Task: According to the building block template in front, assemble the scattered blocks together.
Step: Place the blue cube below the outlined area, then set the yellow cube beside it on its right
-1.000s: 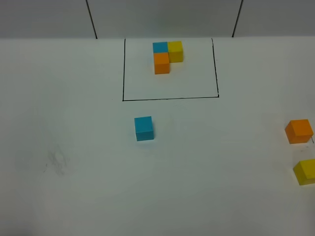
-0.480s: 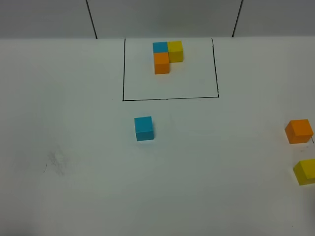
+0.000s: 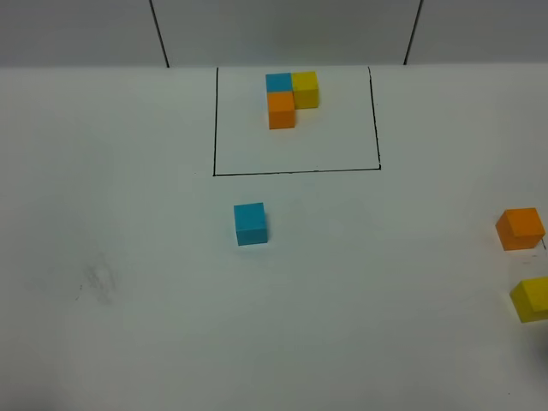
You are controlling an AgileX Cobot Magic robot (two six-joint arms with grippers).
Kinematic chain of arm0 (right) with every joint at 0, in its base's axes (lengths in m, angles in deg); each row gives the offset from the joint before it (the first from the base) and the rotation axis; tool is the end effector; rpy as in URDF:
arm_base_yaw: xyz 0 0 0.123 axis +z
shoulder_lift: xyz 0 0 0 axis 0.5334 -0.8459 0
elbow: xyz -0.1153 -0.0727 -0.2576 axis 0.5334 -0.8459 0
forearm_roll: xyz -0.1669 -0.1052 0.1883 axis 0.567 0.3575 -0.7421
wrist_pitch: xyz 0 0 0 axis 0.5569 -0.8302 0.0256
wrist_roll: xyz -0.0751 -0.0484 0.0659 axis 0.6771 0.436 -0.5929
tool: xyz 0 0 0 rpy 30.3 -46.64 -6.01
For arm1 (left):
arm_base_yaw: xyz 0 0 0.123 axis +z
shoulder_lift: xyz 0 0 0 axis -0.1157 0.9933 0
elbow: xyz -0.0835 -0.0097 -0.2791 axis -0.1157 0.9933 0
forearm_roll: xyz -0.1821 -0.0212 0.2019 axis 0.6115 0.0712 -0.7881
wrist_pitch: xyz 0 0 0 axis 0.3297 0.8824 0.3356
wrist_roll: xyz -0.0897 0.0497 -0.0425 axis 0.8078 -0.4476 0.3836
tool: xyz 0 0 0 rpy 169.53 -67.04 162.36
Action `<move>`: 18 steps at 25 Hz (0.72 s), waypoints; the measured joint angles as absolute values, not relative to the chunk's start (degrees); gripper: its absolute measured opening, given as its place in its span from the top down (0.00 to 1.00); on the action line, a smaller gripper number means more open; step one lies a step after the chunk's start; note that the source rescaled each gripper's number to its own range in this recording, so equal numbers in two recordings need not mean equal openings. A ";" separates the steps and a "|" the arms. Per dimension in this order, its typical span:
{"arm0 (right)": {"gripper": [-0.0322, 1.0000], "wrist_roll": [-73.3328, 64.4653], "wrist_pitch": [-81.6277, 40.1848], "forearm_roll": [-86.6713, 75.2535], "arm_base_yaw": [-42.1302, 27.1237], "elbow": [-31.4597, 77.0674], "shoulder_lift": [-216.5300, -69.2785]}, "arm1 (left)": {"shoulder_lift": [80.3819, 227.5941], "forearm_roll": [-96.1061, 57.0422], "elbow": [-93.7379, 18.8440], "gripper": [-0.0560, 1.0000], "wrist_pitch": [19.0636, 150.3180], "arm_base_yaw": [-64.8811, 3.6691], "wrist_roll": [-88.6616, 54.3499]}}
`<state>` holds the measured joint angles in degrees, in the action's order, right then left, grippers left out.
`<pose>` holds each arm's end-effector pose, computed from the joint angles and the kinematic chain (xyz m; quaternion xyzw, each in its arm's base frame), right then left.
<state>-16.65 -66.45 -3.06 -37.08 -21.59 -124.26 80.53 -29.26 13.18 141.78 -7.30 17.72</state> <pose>0.1733 -0.0064 0.2325 -0.0308 0.9814 0.0163 0.1890 0.0232 -0.0066 0.2801 0.0004 0.8508 -0.0397 0.5241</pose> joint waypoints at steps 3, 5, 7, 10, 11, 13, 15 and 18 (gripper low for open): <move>0.09 -16.60 -64.80 -3.11 -36.03 -21.71 -126.99 | 80.53 -29.26 13.18 0.95 141.78 -7.30 17.72; 0.09 -16.97 -63.37 -2.50 -34.08 -21.71 -129.06 | 80.53 -29.26 13.18 0.95 141.78 -7.30 17.72; 0.09 -18.71 -61.41 -1.25 -31.67 -21.71 -131.47 | 80.53 -29.26 13.18 0.95 141.78 -7.30 17.72; 0.09 -23.03 -59.06 1.44 -28.97 -21.71 -134.89 | 80.53 -29.26 13.18 0.95 141.78 -7.30 17.72; 0.09 -24.58 -58.55 2.19 -28.51 -21.71 -136.03 | 80.53 -29.26 13.18 0.95 141.78 -7.30 17.72; 0.09 -26.59 -57.69 3.51 -28.08 -21.71 -138.08 | 80.53 -29.26 13.18 0.95 141.78 -7.30 17.72; 0.09 -27.71 -56.38 3.81 -28.08 -21.71 -140.07 | 80.53 -29.26 13.18 0.95 141.78 -7.30 17.72; 0.09 -28.92 -54.24 3.86 -28.08 -21.71 -143.07 | 80.53 -29.26 13.18 0.95 141.78 -7.30 17.77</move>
